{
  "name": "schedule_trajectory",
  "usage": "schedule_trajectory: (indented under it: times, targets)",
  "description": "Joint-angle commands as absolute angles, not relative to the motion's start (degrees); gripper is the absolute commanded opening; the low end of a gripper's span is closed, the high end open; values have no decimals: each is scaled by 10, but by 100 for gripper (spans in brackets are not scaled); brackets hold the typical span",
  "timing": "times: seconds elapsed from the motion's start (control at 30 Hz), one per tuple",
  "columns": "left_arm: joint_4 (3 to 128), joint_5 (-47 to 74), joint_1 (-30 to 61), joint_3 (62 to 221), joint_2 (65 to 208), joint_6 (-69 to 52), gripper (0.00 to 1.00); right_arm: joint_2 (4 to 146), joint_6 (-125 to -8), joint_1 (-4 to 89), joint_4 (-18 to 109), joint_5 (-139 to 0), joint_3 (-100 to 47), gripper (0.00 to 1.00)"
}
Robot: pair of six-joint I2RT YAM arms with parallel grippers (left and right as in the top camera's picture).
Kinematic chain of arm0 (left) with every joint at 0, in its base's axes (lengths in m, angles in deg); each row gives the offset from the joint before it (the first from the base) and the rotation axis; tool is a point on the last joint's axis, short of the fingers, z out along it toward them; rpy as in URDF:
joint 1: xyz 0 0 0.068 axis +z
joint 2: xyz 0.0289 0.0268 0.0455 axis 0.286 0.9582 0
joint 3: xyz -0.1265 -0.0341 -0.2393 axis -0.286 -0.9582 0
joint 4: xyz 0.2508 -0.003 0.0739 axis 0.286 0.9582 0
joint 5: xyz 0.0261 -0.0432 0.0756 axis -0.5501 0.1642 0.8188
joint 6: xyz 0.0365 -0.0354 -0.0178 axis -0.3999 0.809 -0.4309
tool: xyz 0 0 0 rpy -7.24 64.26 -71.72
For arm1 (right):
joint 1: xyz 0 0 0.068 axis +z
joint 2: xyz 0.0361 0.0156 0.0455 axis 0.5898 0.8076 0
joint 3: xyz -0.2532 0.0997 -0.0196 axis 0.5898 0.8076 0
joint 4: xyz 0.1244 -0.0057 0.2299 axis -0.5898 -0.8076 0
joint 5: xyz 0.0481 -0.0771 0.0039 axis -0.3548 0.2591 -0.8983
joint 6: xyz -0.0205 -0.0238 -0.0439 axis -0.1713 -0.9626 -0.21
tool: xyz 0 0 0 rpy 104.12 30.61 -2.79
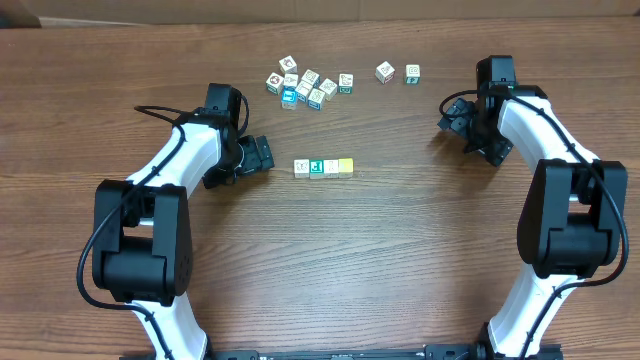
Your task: Form a horizontal line
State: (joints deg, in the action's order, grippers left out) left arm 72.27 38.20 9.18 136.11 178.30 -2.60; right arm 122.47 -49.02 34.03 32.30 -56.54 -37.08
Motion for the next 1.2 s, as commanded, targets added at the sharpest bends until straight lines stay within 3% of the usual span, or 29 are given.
schedule_trajectory:
  times: [0.0, 0.43, 0.77, 0.97, 1.17]
  targets:
    - [720, 390, 96, 1358, 1772, -28, 100, 1214, -487, 342, 325, -564, -369, 100]
    - [723, 395, 96, 1358, 1757, -28, 100, 1214, -487, 342, 325, -564, -369, 100]
    - [734, 447, 96, 1339, 1633, -31, 100, 1214, -487, 342, 325, -564, -369, 100]
    - [675, 501, 96, 1180, 1528, -30, 100, 1214, -487, 342, 325, -564, -369, 100]
    - [479, 534, 96, 966, 1430, -31, 100, 1214, -487, 342, 325, -564, -369, 100]
